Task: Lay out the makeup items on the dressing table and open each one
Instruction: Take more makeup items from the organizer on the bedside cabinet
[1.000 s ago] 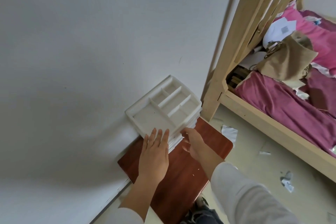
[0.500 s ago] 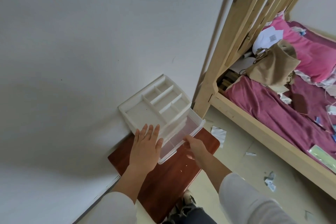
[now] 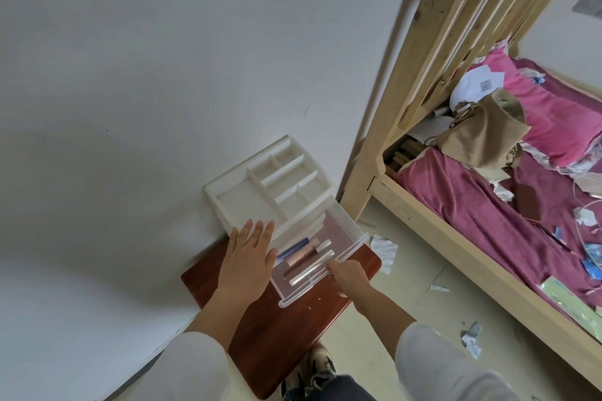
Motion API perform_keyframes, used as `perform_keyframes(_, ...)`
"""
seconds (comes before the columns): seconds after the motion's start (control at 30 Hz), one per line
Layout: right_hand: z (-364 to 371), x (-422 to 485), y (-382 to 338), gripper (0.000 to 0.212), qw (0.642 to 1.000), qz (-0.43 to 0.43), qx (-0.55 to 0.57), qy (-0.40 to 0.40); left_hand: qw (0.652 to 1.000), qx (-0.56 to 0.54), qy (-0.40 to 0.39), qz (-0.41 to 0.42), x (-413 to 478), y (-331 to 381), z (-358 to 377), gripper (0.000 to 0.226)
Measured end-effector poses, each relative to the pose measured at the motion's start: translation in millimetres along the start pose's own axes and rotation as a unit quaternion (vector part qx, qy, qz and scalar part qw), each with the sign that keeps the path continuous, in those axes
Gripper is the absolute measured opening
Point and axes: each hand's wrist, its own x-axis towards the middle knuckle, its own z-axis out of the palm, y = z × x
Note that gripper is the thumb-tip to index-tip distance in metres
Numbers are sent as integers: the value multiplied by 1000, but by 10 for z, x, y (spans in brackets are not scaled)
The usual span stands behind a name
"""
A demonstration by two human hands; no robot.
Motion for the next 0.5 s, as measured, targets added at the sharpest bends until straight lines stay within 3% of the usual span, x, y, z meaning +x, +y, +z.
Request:
perform_keyframes(0.13, -123, -4, 26, 48, 993, -63, -88, -38, 1000, 16, 1, -11, -4, 12, 43, 57)
perform_keyframes(0.23, -267, -34, -43, 43, 974, -103, -199, -43, 999, 18, 50, -10, -22, 58, 23, 56)
perform_keyframes(0.37, -390, -13, -218, 25, 933, -200, -297, 8, 976, -73, 159, 131, -196, 253, 182, 39)
perform_keyframes(0.43, -395, -9, -346, 20, 904, -262, -337, 3, 969, -152, 141, 130, -244, 429, 238, 35)
perform_keyframes(0.5, -350, 60, -458, 19, 854, -308, -417, -35, 978, -175, 89, 68, -174, 573, 254, 31)
